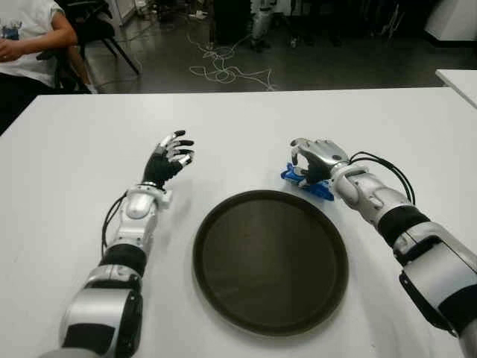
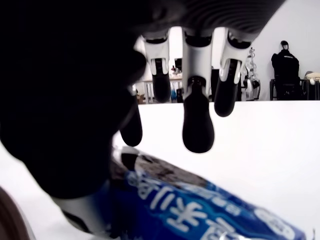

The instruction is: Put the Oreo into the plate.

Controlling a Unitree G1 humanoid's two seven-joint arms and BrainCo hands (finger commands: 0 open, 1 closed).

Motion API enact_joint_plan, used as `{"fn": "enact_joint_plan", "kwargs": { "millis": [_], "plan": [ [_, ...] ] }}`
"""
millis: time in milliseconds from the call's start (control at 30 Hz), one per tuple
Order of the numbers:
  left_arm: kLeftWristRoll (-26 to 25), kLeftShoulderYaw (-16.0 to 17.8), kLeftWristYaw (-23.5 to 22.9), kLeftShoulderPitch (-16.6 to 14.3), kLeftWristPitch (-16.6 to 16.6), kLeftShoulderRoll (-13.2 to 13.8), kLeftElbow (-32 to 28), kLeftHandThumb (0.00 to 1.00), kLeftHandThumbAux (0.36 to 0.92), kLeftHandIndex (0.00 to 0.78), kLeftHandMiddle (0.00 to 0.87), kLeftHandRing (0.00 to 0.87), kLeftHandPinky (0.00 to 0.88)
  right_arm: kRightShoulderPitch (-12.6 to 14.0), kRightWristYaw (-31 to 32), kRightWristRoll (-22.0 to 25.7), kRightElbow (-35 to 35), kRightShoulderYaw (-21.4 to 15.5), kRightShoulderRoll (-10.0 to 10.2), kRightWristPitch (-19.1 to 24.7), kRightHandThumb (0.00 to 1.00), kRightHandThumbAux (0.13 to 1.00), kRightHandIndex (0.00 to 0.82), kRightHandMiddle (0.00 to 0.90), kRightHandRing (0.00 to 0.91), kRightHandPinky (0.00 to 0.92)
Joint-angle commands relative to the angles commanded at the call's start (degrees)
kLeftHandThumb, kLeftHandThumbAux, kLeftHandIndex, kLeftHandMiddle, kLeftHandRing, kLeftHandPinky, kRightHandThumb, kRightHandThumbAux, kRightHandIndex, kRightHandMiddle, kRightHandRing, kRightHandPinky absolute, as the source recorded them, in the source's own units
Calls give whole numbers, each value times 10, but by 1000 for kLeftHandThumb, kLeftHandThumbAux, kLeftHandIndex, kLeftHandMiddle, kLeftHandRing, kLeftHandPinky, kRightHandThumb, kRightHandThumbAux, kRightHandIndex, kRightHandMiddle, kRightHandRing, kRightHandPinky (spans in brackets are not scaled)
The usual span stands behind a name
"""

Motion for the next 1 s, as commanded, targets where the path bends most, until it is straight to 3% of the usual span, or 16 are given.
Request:
{"fn": "enact_joint_plan", "kwargs": {
  "millis": [600,833,1000],
  "plan": [
    [2,-1,2,1,-5,0,-2,369,779,175,282,287,308,-7,-36,-14,10,6,-5,-6,139,877,553,688,689,673],
    [0,1,1,1,2,1,-2,375,788,166,277,279,296,-5,-54,-14,-9,2,-18,-9,134,881,550,702,705,690],
    [-3,3,-4,1,0,0,0,384,790,163,275,277,303,-3,-60,-13,-18,1,-22,-7,116,892,519,670,675,653]
  ]
}}
